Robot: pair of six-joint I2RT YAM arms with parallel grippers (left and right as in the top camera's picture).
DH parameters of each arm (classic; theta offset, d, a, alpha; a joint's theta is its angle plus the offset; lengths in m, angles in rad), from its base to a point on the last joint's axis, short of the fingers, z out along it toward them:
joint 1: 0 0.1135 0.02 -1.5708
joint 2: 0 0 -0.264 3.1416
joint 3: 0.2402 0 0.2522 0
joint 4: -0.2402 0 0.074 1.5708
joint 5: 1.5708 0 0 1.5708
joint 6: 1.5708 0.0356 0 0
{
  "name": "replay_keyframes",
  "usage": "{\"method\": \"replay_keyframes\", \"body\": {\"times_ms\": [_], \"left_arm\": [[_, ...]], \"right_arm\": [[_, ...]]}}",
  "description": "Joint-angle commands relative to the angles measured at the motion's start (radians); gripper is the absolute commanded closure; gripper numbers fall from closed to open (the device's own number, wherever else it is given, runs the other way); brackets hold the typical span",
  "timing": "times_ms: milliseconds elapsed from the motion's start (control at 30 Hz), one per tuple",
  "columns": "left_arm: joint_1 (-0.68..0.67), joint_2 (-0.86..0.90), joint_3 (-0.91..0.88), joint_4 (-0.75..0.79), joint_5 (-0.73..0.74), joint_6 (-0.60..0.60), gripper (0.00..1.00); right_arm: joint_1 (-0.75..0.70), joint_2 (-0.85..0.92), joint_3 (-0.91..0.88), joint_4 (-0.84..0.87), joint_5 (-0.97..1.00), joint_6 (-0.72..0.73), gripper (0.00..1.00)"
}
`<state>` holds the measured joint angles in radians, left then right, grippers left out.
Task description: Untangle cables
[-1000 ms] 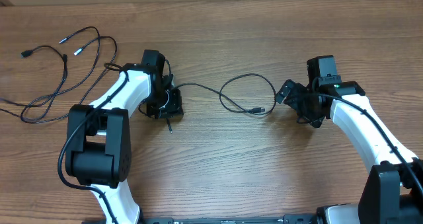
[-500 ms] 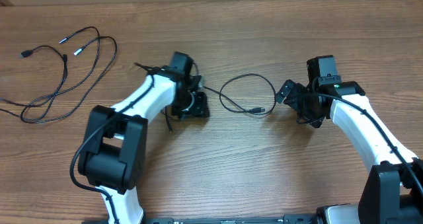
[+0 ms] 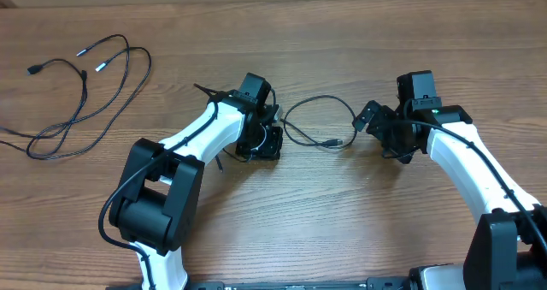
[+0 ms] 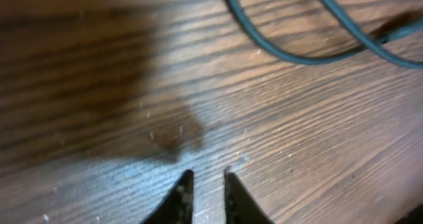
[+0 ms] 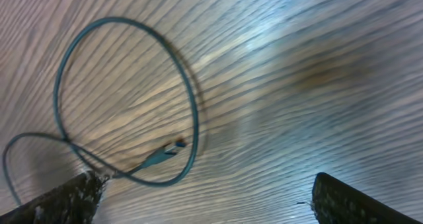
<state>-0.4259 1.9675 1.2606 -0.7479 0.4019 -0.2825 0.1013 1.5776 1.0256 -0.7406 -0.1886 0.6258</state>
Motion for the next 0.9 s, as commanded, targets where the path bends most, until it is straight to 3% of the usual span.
{"method": "replay_keyframes", "body": {"times_ms": [0,33,67,233,400,667,767,867], "left_arm": [[-0.010,-0.031,-0.011,-0.015,0.014,-0.003,0.67],[-0.012,-0.031,-0.014,-0.014,0.007,-0.003,0.64],[-0.013,-0.031,-0.015,-0.012,-0.011,-0.003,0.71],[-0.013,-0.031,-0.015,-0.012,-0.180,-0.127,0.90],[-0.013,-0.031,-0.015,-0.018,-0.246,-0.167,0.91],[-0.013,-0.030,-0.015,0.027,-0.248,-0.172,0.93],[-0.013,-0.030,-0.015,0.077,-0.248,-0.218,0.88],[-0.014,-0.030,-0.015,0.126,-0.248,-0.245,0.70]], "right_arm": [[-0.001,-0.010,0.019,0.039,-0.087,0.006,0.66],[-0.001,-0.010,0.019,0.058,-0.112,0.007,0.93],[0.000,-0.010,0.019,0.073,-0.135,0.015,0.96],[0.010,-0.010,0.019,0.163,-0.162,0.032,0.96],[0.010,-0.010,0.019,0.228,-0.299,0.032,0.96],[0.029,-0.010,0.015,0.269,-0.233,0.055,0.96],[0.039,-0.010,0.014,0.268,-0.159,0.055,0.96],[0.039,-0.010,0.014,0.268,-0.145,0.055,0.96]]}}
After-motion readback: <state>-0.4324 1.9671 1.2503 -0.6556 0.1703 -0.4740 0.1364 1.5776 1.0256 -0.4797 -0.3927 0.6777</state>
